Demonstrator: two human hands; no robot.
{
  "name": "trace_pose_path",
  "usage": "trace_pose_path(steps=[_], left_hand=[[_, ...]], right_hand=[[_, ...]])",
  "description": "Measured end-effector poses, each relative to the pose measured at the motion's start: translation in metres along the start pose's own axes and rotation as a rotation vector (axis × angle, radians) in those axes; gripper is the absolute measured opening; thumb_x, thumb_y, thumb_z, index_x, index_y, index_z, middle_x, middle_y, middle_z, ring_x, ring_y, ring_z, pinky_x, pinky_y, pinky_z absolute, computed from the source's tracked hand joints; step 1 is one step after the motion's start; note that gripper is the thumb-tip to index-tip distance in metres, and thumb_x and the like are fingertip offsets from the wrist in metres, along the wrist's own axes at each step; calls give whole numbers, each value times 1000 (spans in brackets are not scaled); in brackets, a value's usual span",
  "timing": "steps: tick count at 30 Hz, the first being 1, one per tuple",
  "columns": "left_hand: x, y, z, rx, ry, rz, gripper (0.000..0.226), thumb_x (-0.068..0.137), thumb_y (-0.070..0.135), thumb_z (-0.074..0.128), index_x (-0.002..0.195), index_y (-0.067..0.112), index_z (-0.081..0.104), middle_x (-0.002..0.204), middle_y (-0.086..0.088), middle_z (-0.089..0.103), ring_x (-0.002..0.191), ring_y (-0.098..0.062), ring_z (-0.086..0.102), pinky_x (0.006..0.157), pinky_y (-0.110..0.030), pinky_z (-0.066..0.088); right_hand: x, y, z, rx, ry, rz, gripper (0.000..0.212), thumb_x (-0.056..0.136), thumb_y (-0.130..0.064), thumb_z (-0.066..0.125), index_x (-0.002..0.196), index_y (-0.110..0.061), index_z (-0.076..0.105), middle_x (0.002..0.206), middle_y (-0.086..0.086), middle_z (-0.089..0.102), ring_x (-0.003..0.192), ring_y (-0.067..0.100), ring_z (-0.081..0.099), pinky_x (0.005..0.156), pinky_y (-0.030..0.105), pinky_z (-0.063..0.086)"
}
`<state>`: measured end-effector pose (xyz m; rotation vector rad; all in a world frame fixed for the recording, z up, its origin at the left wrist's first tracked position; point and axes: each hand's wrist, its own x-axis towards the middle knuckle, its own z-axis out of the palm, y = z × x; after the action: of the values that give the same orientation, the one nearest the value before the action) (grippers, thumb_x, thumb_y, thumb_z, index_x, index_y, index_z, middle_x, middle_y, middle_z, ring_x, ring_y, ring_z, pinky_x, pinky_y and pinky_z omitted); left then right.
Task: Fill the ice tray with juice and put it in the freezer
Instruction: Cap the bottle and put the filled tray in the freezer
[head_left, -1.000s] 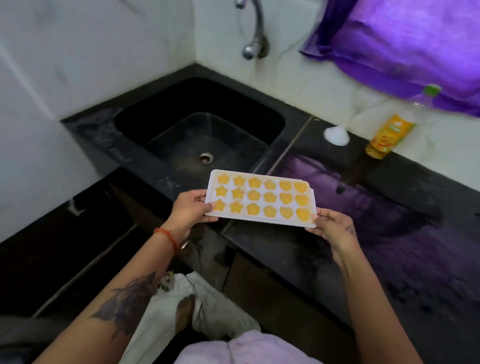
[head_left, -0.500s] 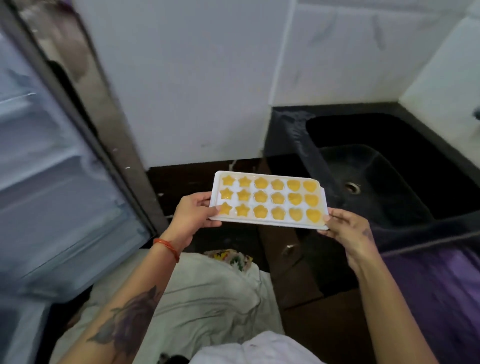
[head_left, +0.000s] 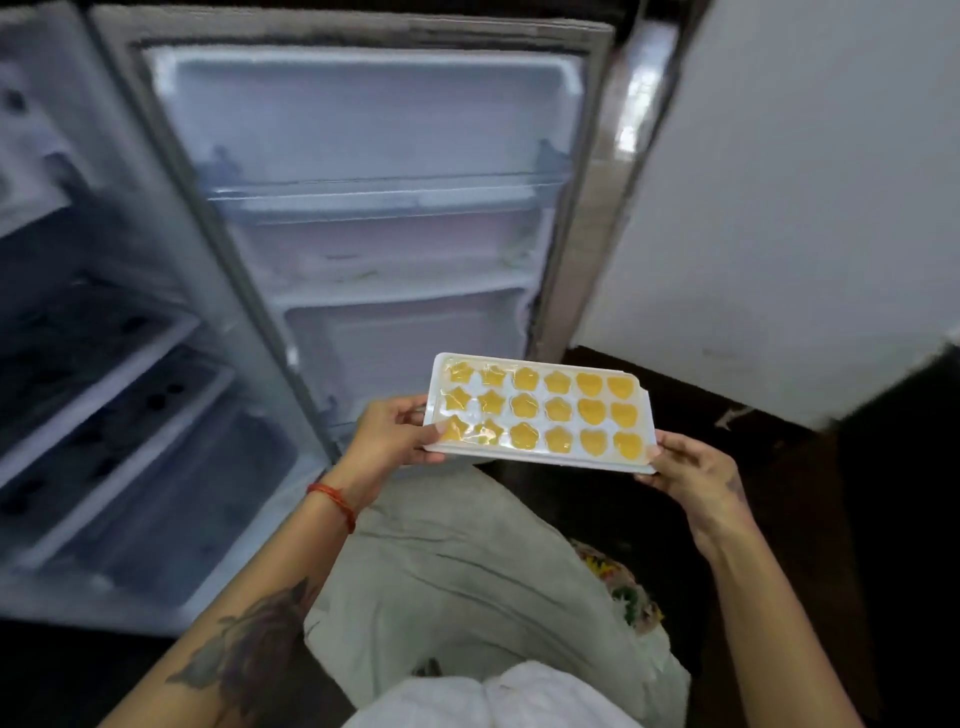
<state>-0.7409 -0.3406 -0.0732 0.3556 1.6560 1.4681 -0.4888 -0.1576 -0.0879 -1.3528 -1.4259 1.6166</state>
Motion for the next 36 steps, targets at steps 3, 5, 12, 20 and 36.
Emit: trace_pose_path(steps=[3,5,12,20,36], left_hand=[[-17,-3,-49,-68,122,2,39,83,-11,58,120,2,58,87,-4,67,76,-17,65,54,-20,58],[-30,-7,-77,-110,214,-1,40,83,-12,58,120,2,57,86,-4,67,74,-17,65,53,-20,57],[-70,-23,-161,-237,533,-13,44,81,-12,60,123,2,57,85,-4,68,76,-18,68,63,-27,60],[-109,-22,-224,-381,858,16,44,81,-8,63,124,1,57,95,-6,70,81,-18,69,58,-23,59],[-127,29,-324,-538,1068,239,42,81,-8,62,121,-5,55,95,-8,68,75,-16,71,57,-20,57]], right_hand=[[9,-9,57,-34,-158,-16,17,83,-3,64,89,-19,66,85,0,72,74,12,72,57,19,57],[14,-14,93,-59,-274,-33,17,83,-2,64,90,-18,66,85,2,72,72,11,72,56,18,56],[25,-25,220,-152,-662,-64,18,83,2,62,86,-15,65,84,3,70,67,6,70,57,16,56],[16,-44,348,-196,-1023,-100,17,85,-1,61,87,-17,67,75,-5,75,70,8,71,60,18,56],[-14,-113,515,-131,-1211,-177,27,86,1,60,112,7,58,87,7,67,74,12,67,64,18,58]])
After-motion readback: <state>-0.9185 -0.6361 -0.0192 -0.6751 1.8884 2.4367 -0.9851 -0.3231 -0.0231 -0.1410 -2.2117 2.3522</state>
